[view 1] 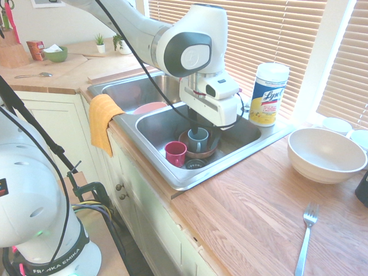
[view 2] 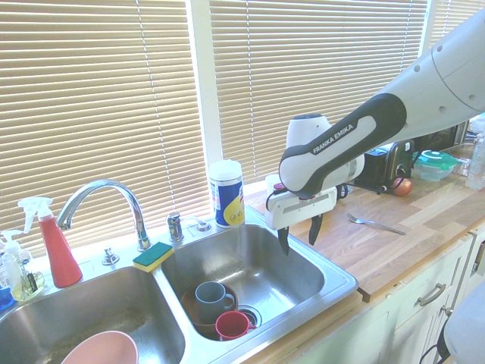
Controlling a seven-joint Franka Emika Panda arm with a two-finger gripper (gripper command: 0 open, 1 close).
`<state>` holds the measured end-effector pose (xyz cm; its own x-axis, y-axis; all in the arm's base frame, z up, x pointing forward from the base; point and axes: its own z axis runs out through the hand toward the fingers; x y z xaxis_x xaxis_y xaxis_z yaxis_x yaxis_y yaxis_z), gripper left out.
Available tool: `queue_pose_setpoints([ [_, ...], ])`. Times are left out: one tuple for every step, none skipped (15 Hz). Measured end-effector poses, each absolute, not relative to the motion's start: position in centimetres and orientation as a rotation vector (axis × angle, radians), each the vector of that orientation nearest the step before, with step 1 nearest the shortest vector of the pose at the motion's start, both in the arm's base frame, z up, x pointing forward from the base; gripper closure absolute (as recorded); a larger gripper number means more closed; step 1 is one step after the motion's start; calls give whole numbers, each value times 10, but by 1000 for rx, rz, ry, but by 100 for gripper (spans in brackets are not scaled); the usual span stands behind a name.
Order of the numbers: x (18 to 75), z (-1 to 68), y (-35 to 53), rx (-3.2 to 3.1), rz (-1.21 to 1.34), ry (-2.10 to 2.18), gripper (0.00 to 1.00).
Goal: Put the fork into the sink
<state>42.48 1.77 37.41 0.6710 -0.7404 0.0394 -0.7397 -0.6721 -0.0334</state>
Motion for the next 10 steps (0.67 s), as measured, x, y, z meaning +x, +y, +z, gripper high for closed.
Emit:
queue_pose_setpoints([
  [425,374,18,-2858,-77,1266,0],
  [425,375,17,-2876,-82,1232,0],
  [426,376,12,-2900,-86,1167,0],
  [426,379,5,-2922,-80,1106,0],
  [426,382,-5,-2951,-55,1026,0],
  [425,386,-20,-2980,-30,936,0],
  [423,388,-38,-3005,-18,846,0],
  [422,391,-59,-3027,-22,765,0],
  [420,392,-82,-3054,-33,705,0],
  [418,392,-104,-3078,-52,670,0],
])
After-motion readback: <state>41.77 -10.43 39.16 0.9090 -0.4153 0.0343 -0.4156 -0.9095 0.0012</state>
